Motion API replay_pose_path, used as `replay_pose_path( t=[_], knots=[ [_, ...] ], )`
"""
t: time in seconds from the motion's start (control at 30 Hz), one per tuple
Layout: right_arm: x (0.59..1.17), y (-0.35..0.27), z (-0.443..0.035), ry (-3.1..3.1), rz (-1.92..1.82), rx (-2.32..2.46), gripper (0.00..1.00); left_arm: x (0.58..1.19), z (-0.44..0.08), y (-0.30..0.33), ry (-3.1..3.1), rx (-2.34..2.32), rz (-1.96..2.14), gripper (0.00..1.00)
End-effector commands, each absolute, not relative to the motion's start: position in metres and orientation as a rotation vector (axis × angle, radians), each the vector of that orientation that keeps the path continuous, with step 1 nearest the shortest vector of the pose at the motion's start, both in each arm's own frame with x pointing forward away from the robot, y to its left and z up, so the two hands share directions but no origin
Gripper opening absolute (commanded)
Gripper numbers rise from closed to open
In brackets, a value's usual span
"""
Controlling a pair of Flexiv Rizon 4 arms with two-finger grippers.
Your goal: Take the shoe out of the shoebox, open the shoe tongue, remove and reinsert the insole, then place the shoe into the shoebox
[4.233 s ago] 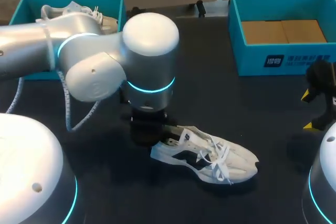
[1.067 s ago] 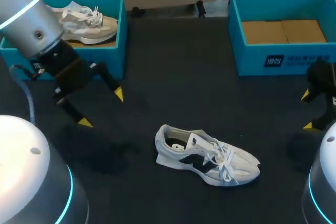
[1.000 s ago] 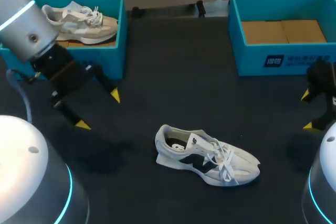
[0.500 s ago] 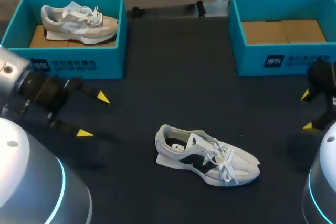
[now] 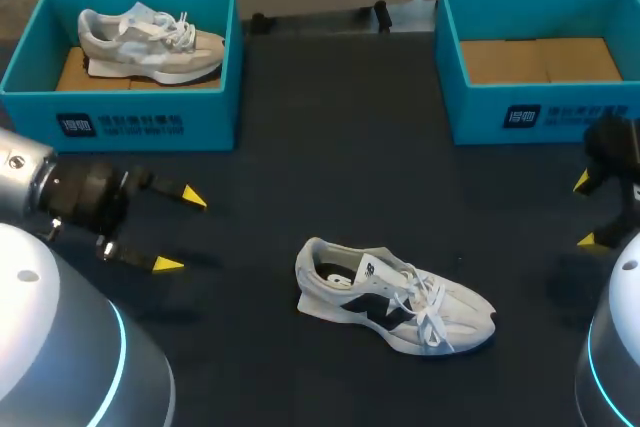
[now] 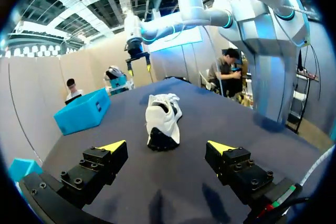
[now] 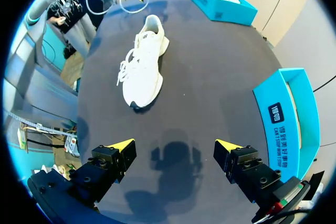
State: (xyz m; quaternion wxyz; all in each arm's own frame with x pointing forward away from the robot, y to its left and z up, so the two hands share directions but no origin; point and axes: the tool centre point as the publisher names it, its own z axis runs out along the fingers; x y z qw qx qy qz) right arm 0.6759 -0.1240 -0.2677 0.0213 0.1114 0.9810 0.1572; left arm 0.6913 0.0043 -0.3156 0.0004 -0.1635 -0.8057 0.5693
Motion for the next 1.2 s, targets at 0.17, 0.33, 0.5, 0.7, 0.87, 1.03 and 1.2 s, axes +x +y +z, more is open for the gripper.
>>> replay_pose_path(
  t=[0.17, 0.33, 0.5, 0.7, 0.87, 1.03, 1.2],
  knots=[
    [0.675, -0.123, -0.268, 3.040, 0.482, 0.347, 1.00, 0.715, -0.346, 0.003, -2.252, -0.488, 1.915, 1.00],
    [0.675, -0.123, -0.268, 3.040, 0.482, 0.347, 1.00, 0.715, -0.346, 0.003, -2.252, -0.488, 1.915, 1.00],
    [0.675, -0.123, -0.268, 3.040, 0.482, 0.347, 1.00, 0.714, -0.358, 0.001, -2.185, -0.520, 1.900, 1.00],
    [0.675, -0.123, -0.268, 3.040, 0.482, 0.347, 1.00, 0.715, -0.376, -0.010, -2.124, -0.470, 1.943, 1.00],
    [0.675, -0.123, -0.268, 3.040, 0.482, 0.347, 1.00, 0.714, -0.382, -0.015, -2.129, -0.449, 1.931, 1.00],
    [0.675, -0.123, -0.268, 3.040, 0.482, 0.347, 1.00, 0.716, -0.383, -0.017, -2.135, -0.392, 1.940, 1.00],
    [0.675, -0.123, -0.268, 3.040, 0.482, 0.347, 1.00, 0.715, -0.386, -0.024, -2.128, -0.375, 1.942, 1.00]
  ],
)
